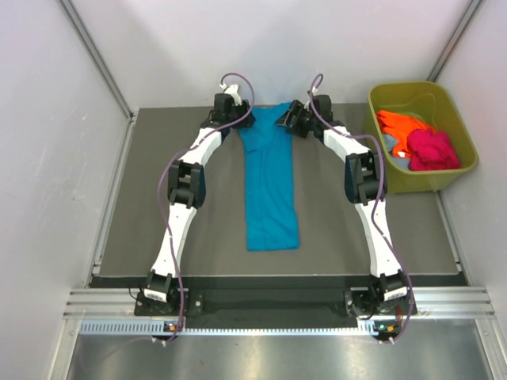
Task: Fold and stack the t-shirts
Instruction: Fold the tshirt
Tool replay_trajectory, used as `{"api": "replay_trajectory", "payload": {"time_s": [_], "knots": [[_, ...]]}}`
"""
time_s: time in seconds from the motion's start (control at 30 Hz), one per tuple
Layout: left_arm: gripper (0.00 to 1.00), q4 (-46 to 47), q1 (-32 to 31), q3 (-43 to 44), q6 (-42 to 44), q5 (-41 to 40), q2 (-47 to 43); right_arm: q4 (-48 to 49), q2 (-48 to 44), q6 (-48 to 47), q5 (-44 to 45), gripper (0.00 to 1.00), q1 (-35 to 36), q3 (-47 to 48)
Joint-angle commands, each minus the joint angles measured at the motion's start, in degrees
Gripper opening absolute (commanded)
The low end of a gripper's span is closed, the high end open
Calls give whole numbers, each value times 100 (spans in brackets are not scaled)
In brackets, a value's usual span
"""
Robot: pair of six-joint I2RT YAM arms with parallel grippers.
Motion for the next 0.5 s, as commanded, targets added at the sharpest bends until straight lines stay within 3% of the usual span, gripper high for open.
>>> {"api": "replay_trajectory", "payload": {"time_s": [0.0,0.2,0.27,0.37,0.4,0.47], "knots": [[57,611,86,108,339,-648,168,55,296,-414,656,73,-200,203],[57,780,-10,336,531,-551,-138,302,-62,-1073,199,71,-139,247],[74,631,-89,372,498,-717,-621,267,-456,-1257,50,73,-139,194],[95,594,-98,-547,181,-849,-1875,47,-1298,-1311,-73,77,-191,-218],[99,752,-90,-1543,128,-807,-2697,-32,-1547,-1311,-152,78,-217,-411],[99,291,-81,-2105,-65,-762,-3309,-181,-2074,-1189,-336,79,-305,-1148]]}}
